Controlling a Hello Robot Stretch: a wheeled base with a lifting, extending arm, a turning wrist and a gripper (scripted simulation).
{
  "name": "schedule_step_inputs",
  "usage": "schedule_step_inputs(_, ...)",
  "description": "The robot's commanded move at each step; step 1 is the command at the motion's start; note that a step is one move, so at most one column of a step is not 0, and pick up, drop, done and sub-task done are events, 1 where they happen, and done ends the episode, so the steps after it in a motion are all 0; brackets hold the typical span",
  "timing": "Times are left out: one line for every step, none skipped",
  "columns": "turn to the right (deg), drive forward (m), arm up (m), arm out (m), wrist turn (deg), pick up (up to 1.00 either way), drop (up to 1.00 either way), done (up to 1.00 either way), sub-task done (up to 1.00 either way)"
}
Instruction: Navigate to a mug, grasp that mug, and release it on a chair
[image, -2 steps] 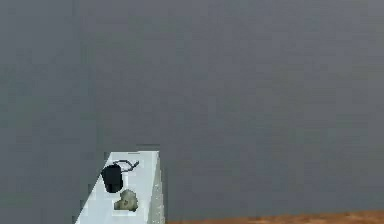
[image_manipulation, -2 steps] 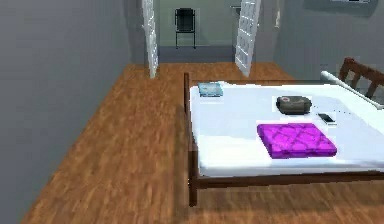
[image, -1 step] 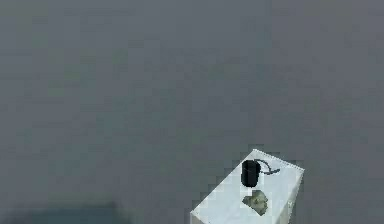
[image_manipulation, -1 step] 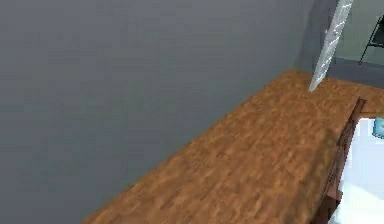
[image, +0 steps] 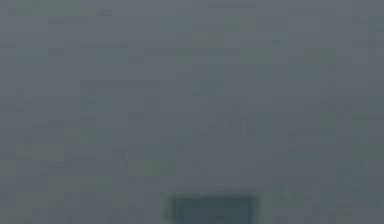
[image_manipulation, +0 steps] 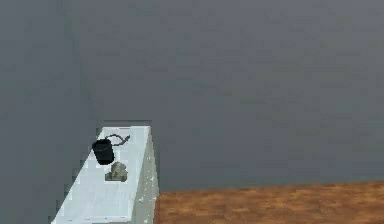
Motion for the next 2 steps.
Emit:
schedule_step_inputs(-21.0, 0.00, 0.00, 0.00, 0.0, 0.00, 0.00, 0.00, 0.00)
schedule_step_inputs(45.0, 0.00, 0.00, 0.00, 0.0, 0.00, 0.00, 0.00, 0.00)
